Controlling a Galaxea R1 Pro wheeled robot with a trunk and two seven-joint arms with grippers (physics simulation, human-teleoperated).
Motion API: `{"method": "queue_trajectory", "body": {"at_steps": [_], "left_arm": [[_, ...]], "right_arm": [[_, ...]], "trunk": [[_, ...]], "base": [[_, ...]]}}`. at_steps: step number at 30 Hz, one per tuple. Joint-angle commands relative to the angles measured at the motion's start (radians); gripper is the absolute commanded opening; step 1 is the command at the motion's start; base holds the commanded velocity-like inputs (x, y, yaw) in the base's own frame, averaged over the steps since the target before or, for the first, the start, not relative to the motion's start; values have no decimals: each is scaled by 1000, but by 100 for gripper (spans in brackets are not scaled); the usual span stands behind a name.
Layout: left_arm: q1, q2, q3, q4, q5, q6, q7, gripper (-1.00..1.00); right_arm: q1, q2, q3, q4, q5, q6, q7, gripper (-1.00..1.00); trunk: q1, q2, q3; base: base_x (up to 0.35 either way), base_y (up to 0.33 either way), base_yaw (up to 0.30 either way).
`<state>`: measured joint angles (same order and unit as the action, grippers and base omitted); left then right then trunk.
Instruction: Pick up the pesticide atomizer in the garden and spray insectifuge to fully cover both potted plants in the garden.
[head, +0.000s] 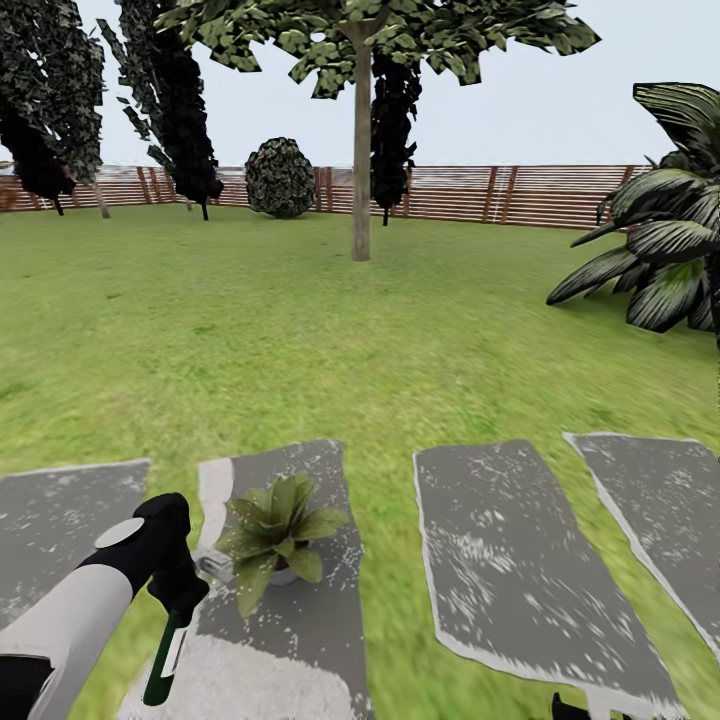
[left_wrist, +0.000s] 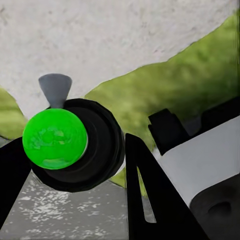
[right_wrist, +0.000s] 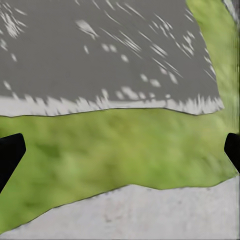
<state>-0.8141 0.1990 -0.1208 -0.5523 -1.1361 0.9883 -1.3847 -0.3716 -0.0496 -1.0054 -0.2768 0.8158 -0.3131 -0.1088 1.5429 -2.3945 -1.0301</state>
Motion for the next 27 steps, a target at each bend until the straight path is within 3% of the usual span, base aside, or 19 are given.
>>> {"method": "queue_trajectory", "body": {"at_steps": [1, 12, 20, 27], "left_arm": [[-1, 1, -4, -2, -7, 10, -10, -100], [0, 15, 7, -10, -8, 12, -8, -100], [19, 8, 5, -2, -13, 11, 58, -100], [27, 3, 7, -9, -5, 12, 67, -100]], "right_arm": [[-1, -1, -7, 3, 11, -5, -3, 100], [-1, 1, -7, 2, 10, -5, -4, 100], [-1, 2, -6, 3, 11, -5, -5, 100], [-1, 4, -6, 4, 11, -6, -5, 100]], "trunk": [[0, 0, -1], [0, 0, -1], [0, 0, -1], [0, 0, -1]], "base": [[-108, -271, 7], [-18, -220, 13], [0, -8, 246], [116, -29, 254]]}}
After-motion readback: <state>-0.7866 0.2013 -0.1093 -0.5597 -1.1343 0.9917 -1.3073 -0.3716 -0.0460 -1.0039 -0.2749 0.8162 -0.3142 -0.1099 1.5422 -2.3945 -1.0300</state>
